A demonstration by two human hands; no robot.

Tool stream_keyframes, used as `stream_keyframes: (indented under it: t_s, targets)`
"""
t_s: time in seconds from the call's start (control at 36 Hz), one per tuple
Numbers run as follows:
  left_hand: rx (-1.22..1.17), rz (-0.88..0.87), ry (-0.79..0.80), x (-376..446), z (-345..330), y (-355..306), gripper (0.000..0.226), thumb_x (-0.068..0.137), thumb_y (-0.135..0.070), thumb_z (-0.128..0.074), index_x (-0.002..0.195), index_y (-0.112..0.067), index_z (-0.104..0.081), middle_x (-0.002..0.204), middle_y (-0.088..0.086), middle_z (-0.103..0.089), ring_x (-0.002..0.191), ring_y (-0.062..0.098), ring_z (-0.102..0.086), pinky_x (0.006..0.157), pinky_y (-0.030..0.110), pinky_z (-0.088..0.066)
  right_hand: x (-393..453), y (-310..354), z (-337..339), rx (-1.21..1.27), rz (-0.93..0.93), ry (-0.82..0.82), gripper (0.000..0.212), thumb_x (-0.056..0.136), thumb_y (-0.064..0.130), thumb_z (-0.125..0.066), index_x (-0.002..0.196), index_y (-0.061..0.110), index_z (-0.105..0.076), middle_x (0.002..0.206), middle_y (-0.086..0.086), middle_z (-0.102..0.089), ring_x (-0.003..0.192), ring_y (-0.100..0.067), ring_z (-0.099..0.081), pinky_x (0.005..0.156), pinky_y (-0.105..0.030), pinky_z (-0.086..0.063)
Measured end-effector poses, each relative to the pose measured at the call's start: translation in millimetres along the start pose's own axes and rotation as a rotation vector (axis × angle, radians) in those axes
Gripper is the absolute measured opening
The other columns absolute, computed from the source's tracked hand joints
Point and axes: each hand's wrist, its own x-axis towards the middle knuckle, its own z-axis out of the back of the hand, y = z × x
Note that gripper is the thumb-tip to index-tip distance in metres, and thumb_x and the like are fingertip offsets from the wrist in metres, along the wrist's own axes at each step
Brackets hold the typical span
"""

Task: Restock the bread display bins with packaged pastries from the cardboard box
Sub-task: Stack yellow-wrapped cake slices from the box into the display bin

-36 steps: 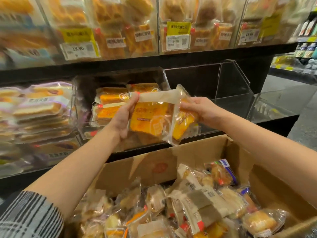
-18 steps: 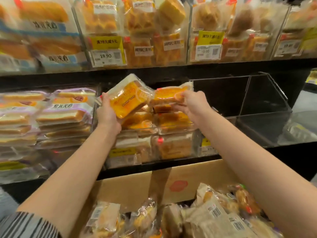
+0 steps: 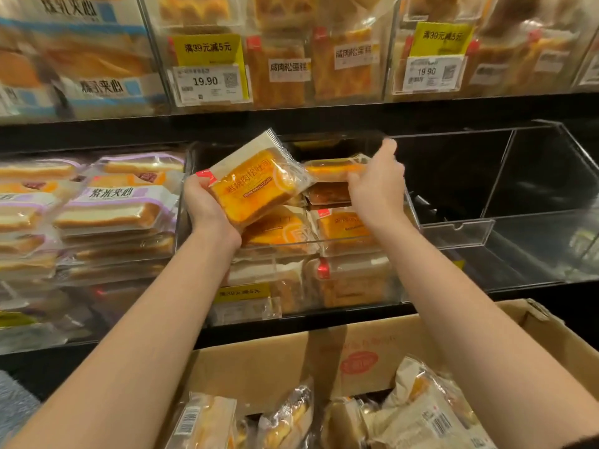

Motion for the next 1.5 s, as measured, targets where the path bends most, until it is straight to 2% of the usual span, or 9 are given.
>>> stream_keyframes:
  t_s: [0.11, 0.22, 0.28, 0.33, 0.44, 0.86, 1.03, 1.22, 1.5]
  targets:
    - [0.021, -0.024, -0.032, 0, 0, 3, 0.018, 0.093, -0.032, -0.042, 0.086, -0.022, -0.055, 0.084, 0.000, -0.064, 0.085, 0.020, -0.062, 0.085, 0.032, -0.049, 0, 5, 2, -0.574, 0.262, -0.121, 0.035, 0.092, 0.013, -0.060, 0.124, 0.010, -0.046, 0.113, -0.012, -0.056, 0.093, -0.023, -0.056, 0.066, -0.029, -0.034]
    - [0.041, -0.028, -0.041, 4, 1, 4, 0.017, 0.095, -0.037, -0.047, 0.093, -0.025, -0.058, 0.091, 0.000, -0.067, 0.091, 0.020, -0.065, 0.087, 0.034, -0.052, -5, 15, -3, -0.671, 0.400, 0.018, 0.031, 0.088, 0.006, -0.061, 0.118, 0.007, -0.055, 0.121, -0.013, -0.050, 0.108, -0.027, -0.052, 0.073, -0.031, -0.041]
    - [0.061, -0.027, -0.046, 5, 1, 4, 0.018, 0.096, -0.039, -0.049, 0.100, -0.025, -0.059, 0.096, 0.001, -0.068, 0.092, 0.020, -0.066, 0.086, 0.035, -0.053, -10, 15, -10, -0.612, 0.307, 0.302, 0.051, 0.090, 0.005, -0.057, 0.139, 0.010, -0.043, 0.142, -0.015, -0.038, 0.128, -0.032, -0.042, 0.096, -0.037, -0.043]
    - [0.073, -0.016, -0.037, 6, 2, 3, 0.025, 0.095, -0.041, -0.052, 0.113, -0.025, -0.059, 0.104, 0.002, -0.069, 0.093, 0.020, -0.067, 0.085, 0.036, -0.054, -14, 14, -19, -0.632, 0.194, 0.538, 0.074, 0.093, 0.005, -0.052, 0.153, 0.012, -0.011, 0.159, -0.020, -0.002, 0.147, -0.036, -0.007, 0.117, -0.043, -0.017]
    - [0.072, 0.001, -0.028, 11, 4, 1, 0.037, 0.091, -0.046, -0.057, 0.123, -0.027, -0.059, 0.108, 0.002, -0.070, 0.095, 0.020, -0.068, 0.082, 0.036, -0.055, -6, 5, -29, -0.655, 0.197, 0.559, 0.080, 0.096, 0.014, -0.046, 0.153, 0.015, 0.010, 0.156, -0.017, 0.023, 0.145, -0.031, 0.022, 0.118, -0.044, 0.008]
    - [0.039, 0.054, -0.032, 4, 5, 0, 0.031, 0.090, -0.032, -0.057, 0.120, -0.025, -0.058, 0.104, 0.003, -0.071, 0.096, 0.024, -0.068, 0.083, 0.037, -0.054, 24, -19, -22, -0.381, 0.352, 0.432, 0.068, 0.093, 0.029, -0.059, 0.150, 0.016, -0.024, 0.155, -0.008, -0.025, 0.145, -0.027, -0.019, 0.117, -0.041, -0.020]
    - [0.124, 0.036, -0.033, 1, 4, -2, 0.040, 0.087, -0.040, -0.064, 0.124, -0.030, -0.055, 0.112, 0.002, -0.066, 0.102, 0.023, -0.063, 0.076, 0.036, -0.051, 7, -5, -13, -0.232, 0.880, 0.228, 0.069, 0.081, 0.019, -0.071, 0.143, 0.014, -0.041, 0.141, -0.008, -0.048, 0.132, -0.023, -0.042, 0.105, -0.037, -0.041]
    - [0.129, 0.099, -0.091, 2, 3, -2, 0.038, 0.084, -0.042, -0.068, 0.116, -0.032, -0.050, 0.110, 0.004, -0.059, 0.101, 0.025, -0.057, 0.086, 0.040, -0.050, 2, -2, -22, -0.438, 0.975, 0.391, 0.081, 0.084, 0.021, -0.068, 0.151, 0.029, -0.023, 0.157, -0.002, -0.026, 0.144, -0.020, -0.025, 0.115, -0.034, -0.021]
    - [0.132, 0.098, -0.032, 0, 1, -2, 0.042, 0.087, -0.041, -0.065, 0.124, -0.029, -0.052, 0.111, 0.006, -0.064, 0.100, 0.026, -0.062, 0.092, 0.044, -0.051, 3, 9, -36, -0.447, 1.177, 0.279, 0.079, 0.077, 0.006, -0.076, 0.146, 0.020, -0.039, 0.148, -0.014, -0.043, 0.133, -0.031, -0.045, 0.083, -0.040, -0.055]
